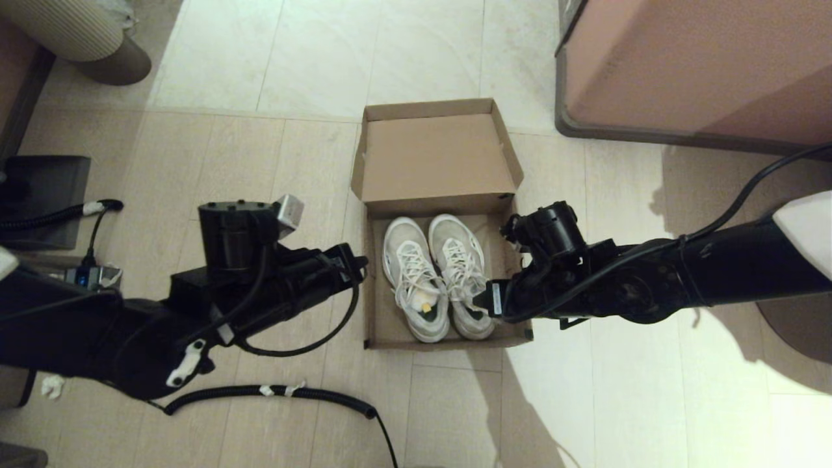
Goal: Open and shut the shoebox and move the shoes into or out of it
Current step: Put the shoes out of the shoe box
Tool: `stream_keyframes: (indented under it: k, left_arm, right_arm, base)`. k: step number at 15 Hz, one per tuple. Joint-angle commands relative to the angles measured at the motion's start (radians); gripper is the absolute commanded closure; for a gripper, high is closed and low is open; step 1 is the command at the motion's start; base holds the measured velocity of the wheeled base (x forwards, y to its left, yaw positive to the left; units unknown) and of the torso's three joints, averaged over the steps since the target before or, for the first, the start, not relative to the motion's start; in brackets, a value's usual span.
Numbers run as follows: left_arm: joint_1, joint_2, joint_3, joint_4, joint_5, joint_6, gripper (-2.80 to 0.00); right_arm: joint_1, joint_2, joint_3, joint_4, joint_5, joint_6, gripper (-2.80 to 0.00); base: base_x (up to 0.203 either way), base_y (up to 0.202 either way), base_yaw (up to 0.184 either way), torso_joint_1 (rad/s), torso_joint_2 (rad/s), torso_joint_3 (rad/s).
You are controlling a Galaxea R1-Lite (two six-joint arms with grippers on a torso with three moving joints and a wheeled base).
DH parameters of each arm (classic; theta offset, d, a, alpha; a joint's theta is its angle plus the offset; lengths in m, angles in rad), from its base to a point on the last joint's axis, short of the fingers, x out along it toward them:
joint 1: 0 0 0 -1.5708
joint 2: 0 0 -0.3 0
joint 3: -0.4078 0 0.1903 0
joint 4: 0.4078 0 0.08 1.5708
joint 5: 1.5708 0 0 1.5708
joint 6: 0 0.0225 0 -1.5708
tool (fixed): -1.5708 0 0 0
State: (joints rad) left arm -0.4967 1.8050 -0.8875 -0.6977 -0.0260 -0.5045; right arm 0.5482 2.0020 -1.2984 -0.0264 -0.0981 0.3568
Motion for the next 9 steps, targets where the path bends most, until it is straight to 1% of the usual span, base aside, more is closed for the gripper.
stream_keyframes:
  k: [1,3,6,7,8,9]
  left_arm:
    - [-0.065,0.086,-0.094,0.051,0.028,-0.001,0.0]
    - [-0.138,0.179,-0.228,0.146,0.098,0.001,0.0]
    - [-0.228,0.383,-0.442,0.239,0.23,0.008,0.0]
    - [-0.246,0.447,-0.5,0.257,0.269,0.037,0.0]
    - [-0.258,0.497,-0.543,0.266,0.312,0.084,0.0]
    - [-0.273,0.531,-0.573,0.271,0.374,0.132,0.0]
  right_arm:
    - [-0.042,-0.056,0.02,0.0,-0.001,0.003,0.0]
    - [-0.103,-0.105,0.049,-0.001,0.0,0.001,0.0]
    - [-0.174,-0.163,0.092,-0.003,0.0,-0.014,0.0]
    - [-0.178,-0.18,0.114,-0.006,0.0,-0.018,0.0]
    - [-0.178,-0.194,0.14,-0.017,0.001,-0.022,0.0]
    - [-0.178,-0.198,0.171,-0.041,0.001,-0.032,0.0]
  base:
    - [0.0,0.0,0.0,0.0,0.0,0.0]
    - [0.0,0.0,0.0,0.0,0.0,0.0]
    - [0.0,0.0,0.0,0.0,0.0,0.0]
    - [0.0,0.0,0.0,0.0,0.0,0.0]
    - [0.0,0.0,0.0,0.0,0.0,0.0]
    - [0.0,0.0,0.0,0.0,0.0,0.0]
